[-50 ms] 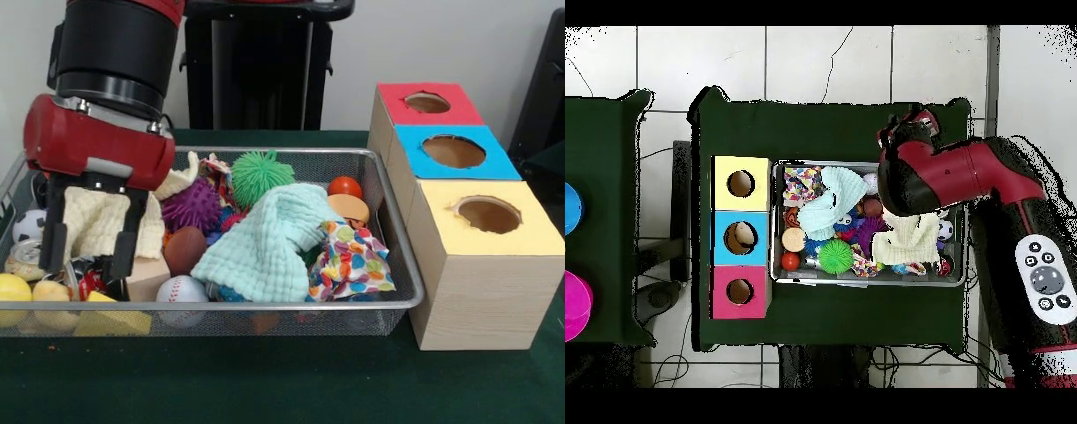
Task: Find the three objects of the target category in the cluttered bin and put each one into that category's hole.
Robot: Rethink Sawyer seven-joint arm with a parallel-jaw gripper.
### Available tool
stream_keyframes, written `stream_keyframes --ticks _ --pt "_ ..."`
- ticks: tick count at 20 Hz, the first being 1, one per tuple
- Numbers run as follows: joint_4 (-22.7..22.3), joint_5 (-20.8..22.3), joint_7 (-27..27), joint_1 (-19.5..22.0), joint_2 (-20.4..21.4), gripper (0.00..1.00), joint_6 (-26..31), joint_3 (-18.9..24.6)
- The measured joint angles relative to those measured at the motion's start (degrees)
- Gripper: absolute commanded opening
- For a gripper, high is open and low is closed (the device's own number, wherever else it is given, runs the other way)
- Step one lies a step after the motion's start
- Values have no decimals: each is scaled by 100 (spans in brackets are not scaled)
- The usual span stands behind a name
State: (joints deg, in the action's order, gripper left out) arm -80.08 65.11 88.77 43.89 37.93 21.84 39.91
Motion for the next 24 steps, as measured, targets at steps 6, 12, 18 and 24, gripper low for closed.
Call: stream_keyframes --ticks 6,12,18,24 --pt "102 -2 0 11 -38 100 12 -121" --pt "17 -2 0 310 -50 100 12 -228" --pt "6 -2 0 734 -102 100 25 -316" --pt "-4 -10 0 939 -207 100 29 -337"
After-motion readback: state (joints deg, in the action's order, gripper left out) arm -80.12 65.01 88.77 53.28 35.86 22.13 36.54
